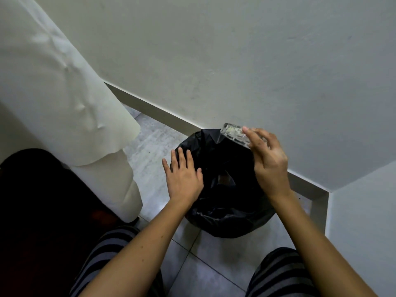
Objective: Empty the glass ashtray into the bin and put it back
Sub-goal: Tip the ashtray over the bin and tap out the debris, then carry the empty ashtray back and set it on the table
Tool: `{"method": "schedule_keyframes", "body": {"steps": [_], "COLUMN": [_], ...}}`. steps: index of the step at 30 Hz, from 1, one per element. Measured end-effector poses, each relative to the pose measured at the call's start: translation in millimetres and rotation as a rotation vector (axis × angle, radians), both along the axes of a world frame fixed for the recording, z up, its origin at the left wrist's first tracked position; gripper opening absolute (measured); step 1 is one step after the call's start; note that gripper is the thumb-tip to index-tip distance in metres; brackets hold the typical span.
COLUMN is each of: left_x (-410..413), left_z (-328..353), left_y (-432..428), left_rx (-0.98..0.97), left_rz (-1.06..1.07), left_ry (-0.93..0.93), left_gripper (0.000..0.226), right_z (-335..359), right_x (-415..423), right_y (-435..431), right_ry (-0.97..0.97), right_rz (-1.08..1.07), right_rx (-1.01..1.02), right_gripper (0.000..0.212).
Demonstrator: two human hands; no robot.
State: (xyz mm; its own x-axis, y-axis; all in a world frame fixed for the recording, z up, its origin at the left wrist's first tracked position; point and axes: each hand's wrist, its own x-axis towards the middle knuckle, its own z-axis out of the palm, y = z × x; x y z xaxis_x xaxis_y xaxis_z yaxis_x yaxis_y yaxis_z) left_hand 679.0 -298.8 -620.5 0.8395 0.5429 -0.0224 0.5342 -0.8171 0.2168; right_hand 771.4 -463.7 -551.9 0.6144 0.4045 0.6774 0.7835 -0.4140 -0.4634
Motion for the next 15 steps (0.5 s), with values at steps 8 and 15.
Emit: {"method": "schedule_keyframes", "body": {"steps": [8,15], "left_x": [25,42], "left_z": [18,27], "left_y": [-3,-4], "left_rx": [-0.113,-0.227], "left_rz": [-0.278,-0.228], "left_ry": [-0.062,-0.17], "left_gripper": [0.118,0.13], "right_z": [6,11], "right_x": [-2,8], "right_y": [25,29], "right_ry": [1.017,1.432], "right_rz": [-0.071,-0.044], "right_rx": [0.502,0.691], "right_gripper": [0.035,0.028]}}
